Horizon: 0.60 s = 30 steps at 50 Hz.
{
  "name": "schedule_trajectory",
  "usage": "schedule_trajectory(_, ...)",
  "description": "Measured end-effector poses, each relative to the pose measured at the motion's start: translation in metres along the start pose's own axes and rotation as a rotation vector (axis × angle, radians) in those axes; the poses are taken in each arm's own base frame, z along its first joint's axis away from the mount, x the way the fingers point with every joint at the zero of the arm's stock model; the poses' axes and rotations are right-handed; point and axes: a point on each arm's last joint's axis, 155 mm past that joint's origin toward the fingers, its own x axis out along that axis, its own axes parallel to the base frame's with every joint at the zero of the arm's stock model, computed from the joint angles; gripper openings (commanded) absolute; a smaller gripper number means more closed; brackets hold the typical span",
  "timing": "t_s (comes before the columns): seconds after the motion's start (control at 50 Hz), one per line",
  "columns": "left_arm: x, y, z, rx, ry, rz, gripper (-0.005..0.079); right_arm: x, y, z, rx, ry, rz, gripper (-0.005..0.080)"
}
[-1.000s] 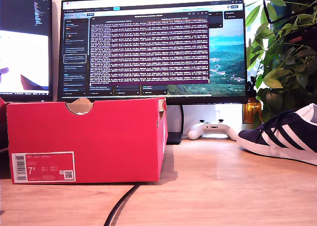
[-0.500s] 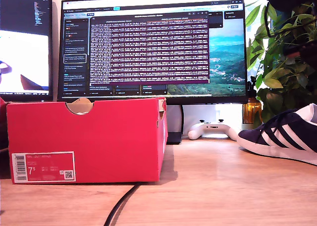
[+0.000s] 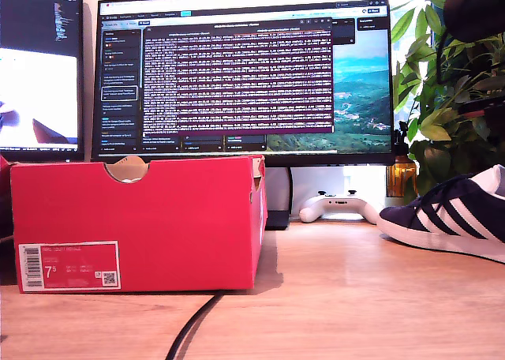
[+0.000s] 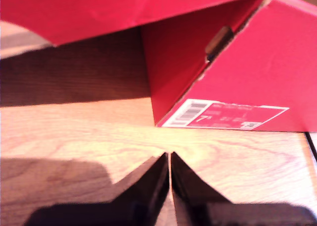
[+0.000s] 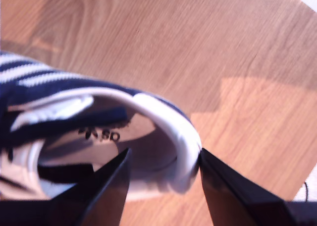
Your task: Pack the blue shoes by picking the first shoe and placing it inside the red shoebox, left side, then picking and rotating the second shoe and placing it in the shoebox
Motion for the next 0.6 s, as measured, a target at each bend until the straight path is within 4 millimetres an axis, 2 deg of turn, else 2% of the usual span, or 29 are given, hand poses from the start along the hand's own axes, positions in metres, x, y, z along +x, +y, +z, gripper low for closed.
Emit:
schedule_trajectory(0.24,0.0,0.0,0.0,0.0,0.0,0.0,-0.0021,0.028,-0.015,-0.023,0.003,0.066,-0.03,0.039)
schedule_trajectory(0.6,0.0,0.0,0.0,0.0,0.0,0.0,-0.0021,0.03,-0.019,-0.024,-0.024,0.08,-0.037,0.0333)
